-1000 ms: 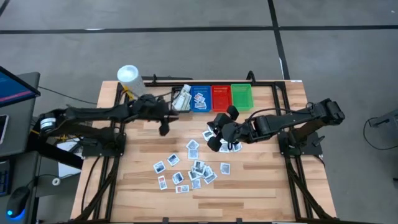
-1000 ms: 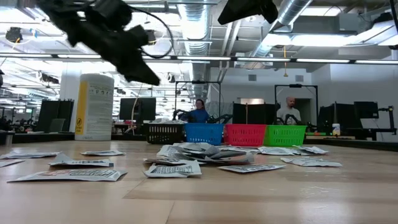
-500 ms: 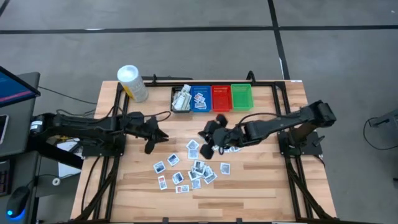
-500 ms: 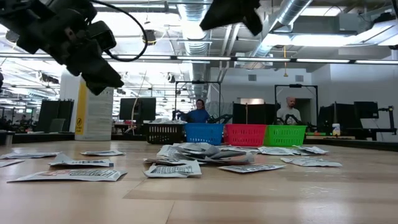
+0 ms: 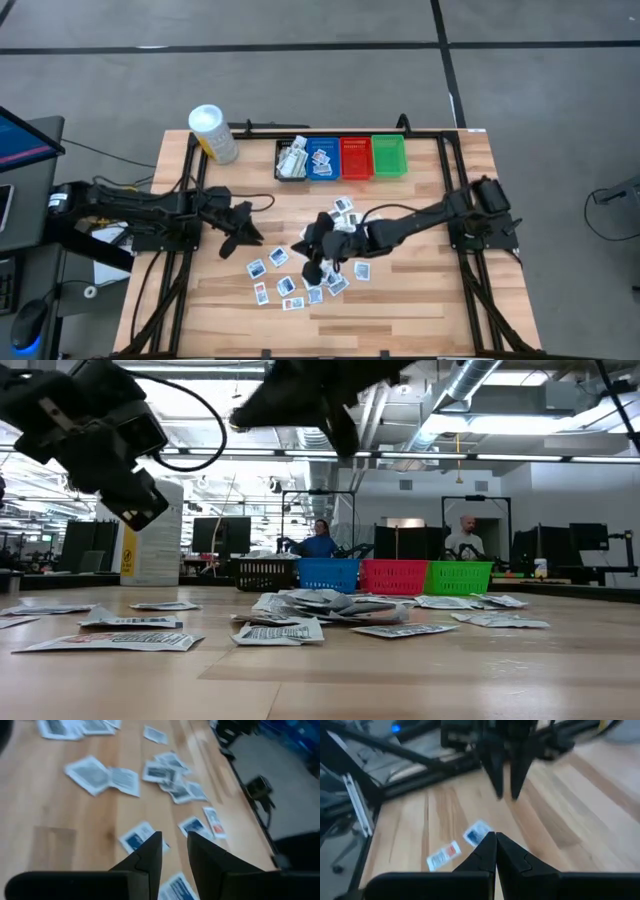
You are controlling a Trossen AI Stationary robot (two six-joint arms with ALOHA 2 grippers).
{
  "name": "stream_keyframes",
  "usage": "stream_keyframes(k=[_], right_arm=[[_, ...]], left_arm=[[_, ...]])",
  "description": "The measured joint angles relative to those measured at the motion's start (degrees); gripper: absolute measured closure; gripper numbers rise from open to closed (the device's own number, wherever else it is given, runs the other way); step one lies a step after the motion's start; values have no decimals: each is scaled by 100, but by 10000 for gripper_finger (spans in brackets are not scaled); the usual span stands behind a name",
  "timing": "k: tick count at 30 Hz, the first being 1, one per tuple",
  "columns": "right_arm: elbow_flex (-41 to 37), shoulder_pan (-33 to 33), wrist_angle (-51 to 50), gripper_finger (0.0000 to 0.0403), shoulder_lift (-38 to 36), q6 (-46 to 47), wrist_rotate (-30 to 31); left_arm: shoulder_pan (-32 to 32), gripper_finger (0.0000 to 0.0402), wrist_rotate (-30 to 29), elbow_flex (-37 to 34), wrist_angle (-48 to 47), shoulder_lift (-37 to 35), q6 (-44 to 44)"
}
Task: Pick & Place First Aid Supplies
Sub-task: Put the orange ointment pack in the blue bin
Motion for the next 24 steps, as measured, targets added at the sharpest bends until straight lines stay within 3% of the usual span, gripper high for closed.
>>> stream_keyframes(k=[7,10,16,24], right_arm=[[158,194,-48,402,440,-1,4],[184,320,-39,402,523,-17,-281],[171,542,-538,402,532,-256,-431],[169,810,-507,402,532,-302,-419]], left_arm=[[-858,309,-53,-32,10,-22,315],[-1217,309,-297,-32,16,-21,419],[-1826,309,-1046,-32,30,-20,401],[-2652,309,-2247,-32,30,-20,-472]])
